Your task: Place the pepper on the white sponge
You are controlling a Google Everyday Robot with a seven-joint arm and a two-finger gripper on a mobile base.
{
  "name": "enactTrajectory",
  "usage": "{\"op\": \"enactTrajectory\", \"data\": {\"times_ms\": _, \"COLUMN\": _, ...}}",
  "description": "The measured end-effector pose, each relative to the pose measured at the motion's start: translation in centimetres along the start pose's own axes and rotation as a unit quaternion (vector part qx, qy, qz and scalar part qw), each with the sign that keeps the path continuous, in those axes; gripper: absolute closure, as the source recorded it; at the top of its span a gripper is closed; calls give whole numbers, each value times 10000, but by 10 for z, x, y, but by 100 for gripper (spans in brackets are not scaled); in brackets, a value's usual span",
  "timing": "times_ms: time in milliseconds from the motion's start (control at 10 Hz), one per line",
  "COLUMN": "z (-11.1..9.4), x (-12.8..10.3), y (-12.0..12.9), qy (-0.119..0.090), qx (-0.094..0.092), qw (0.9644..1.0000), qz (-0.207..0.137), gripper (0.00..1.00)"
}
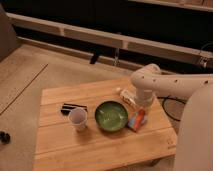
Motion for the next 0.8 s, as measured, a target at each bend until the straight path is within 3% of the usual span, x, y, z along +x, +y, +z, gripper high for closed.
{"op": "enactTrajectory", "data": {"times_ms": 400, "z": 35, "x": -18, "y": 19, "qy": 28, "qx": -525, "qw": 9981, "qz": 336, "gripper": 100}}
{"op": "enactTrajectory", "data": {"times_ms": 600, "z": 44, "x": -18, "y": 30, "qy": 88, "qx": -695, "qw": 9972, "qz": 276, "gripper": 96}}
{"op": "enactTrajectory", "data": {"times_ms": 800, "z": 45, "x": -18, "y": 32, "qy": 93, "qx": -722, "qw": 9970, "qz": 266, "gripper": 95}}
